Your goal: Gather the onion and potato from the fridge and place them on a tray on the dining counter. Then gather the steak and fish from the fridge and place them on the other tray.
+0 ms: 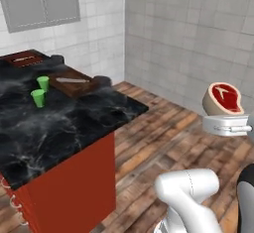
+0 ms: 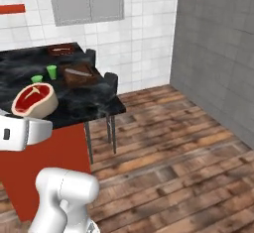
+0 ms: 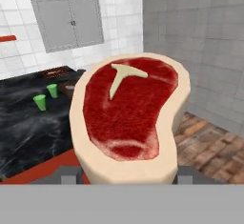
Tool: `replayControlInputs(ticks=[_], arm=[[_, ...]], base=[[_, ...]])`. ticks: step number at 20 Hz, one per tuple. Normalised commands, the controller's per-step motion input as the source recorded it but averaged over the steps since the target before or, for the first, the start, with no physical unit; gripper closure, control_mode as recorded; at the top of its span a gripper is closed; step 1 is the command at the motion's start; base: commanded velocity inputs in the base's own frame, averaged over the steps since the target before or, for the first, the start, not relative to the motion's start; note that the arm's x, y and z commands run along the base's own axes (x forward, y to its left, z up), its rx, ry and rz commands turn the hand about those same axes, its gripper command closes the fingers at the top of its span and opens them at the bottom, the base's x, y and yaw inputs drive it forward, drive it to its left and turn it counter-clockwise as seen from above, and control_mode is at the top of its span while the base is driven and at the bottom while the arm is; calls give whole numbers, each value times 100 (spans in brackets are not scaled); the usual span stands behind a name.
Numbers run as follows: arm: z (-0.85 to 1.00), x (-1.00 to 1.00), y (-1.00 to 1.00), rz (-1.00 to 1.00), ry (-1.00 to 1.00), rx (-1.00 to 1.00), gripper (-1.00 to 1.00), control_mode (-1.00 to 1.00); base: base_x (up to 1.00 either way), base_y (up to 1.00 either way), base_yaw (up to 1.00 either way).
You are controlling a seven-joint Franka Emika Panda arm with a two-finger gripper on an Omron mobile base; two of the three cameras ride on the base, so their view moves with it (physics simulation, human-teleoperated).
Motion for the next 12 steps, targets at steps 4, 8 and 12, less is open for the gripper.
replayControlInputs(ticks=[4,8,12], arm=[[0,0,0,0,0,0,100,100],[0,0,0,0,0,0,100,100],[0,0,0,0,0,0,100,100]], base=[[29,-36,38],[33,-38,38],[34,-41,36]])
